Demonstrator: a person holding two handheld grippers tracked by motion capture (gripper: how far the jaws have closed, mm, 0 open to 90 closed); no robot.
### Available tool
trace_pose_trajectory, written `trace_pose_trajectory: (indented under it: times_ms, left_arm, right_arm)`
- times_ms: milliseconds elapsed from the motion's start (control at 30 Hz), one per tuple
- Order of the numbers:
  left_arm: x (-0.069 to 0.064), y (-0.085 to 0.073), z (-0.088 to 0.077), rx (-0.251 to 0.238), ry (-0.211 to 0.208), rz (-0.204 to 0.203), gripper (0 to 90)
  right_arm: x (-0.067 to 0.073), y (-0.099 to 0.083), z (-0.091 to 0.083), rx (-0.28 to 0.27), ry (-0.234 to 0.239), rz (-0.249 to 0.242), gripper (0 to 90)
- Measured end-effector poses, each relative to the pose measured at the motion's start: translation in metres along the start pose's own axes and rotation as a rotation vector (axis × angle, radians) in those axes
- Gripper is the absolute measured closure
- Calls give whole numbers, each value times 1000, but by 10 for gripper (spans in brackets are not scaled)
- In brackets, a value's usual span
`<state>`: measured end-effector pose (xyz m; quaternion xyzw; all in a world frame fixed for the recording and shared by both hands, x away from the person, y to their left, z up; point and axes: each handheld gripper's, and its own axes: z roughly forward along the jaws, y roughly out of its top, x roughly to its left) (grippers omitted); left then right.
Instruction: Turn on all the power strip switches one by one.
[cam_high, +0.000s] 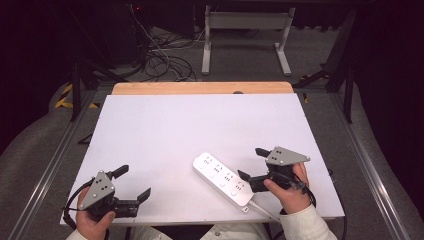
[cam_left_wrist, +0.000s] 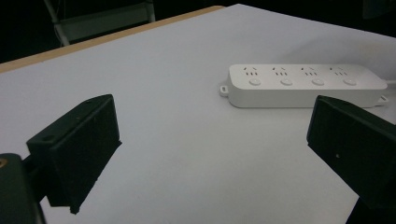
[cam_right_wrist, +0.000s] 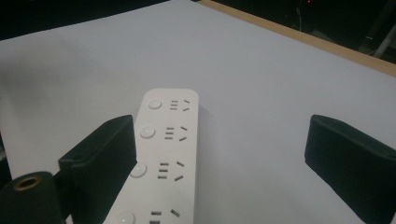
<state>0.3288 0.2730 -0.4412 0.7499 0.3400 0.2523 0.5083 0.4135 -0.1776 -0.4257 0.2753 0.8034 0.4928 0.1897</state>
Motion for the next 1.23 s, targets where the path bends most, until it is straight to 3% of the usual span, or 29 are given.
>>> trace_pose_trajectory:
  times_ms: [200,467,633,733,767,900,1033,1233]
  left_arm:
    - [1,-1,1,-2,-1,-8,28]
    - [3,-3,2,-7,4,23,28]
    - [3,-5,4,-7,1,41,32]
    - [3,-6,5,-10,3,31,32]
    - [4,-6,6,-11,8,45,32]
    - [4,-8,7,-3,6,31,32]
    - [5,-8,9,9,0,11,30]
    - [7,-9,10,14,-5,17,27]
  right_arm:
    - [-6,-18,-4,-3,-37,20,96]
    - [-10,-47,-9,14,-92,63,96]
    - [-12,-65,-14,55,-115,37,75]
    - [-15,-74,-17,58,-130,44,68]
    - [-16,-75,-17,58,-134,54,68]
    - [-18,-76,-17,47,-130,90,68]
    - [-17,-75,-17,52,-143,75,68]
    - [-15,-72,-19,38,-164,76,68]
